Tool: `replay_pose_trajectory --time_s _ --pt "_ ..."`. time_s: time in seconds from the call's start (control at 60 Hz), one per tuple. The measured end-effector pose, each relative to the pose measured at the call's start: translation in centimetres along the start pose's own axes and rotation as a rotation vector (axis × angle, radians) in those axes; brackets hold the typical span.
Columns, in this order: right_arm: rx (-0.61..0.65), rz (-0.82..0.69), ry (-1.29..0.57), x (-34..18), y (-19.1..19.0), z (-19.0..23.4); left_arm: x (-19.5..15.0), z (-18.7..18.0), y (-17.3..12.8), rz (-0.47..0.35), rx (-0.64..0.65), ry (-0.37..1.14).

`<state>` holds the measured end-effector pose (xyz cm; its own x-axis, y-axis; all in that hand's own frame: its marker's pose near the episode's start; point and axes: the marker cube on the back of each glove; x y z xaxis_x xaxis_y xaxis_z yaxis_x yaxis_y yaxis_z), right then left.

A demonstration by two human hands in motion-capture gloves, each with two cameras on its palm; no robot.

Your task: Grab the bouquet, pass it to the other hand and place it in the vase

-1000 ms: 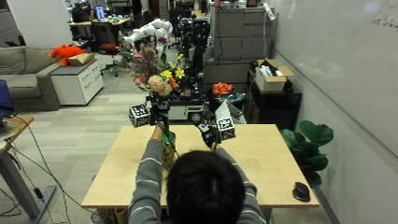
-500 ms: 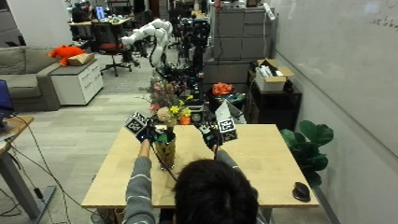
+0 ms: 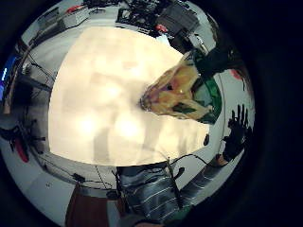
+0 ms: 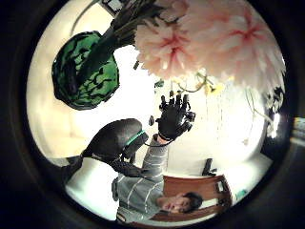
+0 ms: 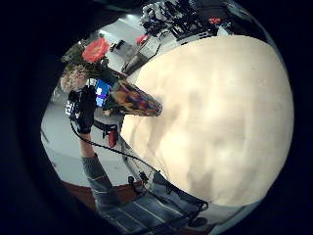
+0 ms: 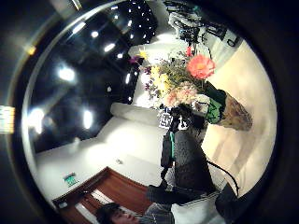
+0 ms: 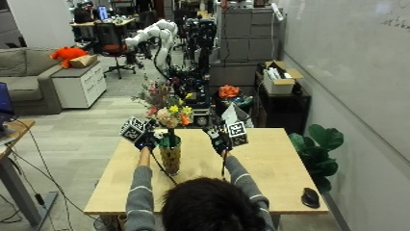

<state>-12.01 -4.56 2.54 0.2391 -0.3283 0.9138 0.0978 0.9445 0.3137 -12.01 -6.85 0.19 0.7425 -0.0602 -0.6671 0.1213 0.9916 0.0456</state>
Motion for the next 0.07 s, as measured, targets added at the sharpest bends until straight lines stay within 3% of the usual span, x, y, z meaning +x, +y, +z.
replay_pose_trajectory --time_s 0.033,0.067 --pt "0.001 0.022 -0.003 0.0 0.0 0.0 0.8 -0.3 0.7 0.031 -0.004 0.043" --pt "0.009 0.031 0.009 0.2 -0.2 0.0 1.7 -0.6 1.4 0.157 -0.014 0.112"
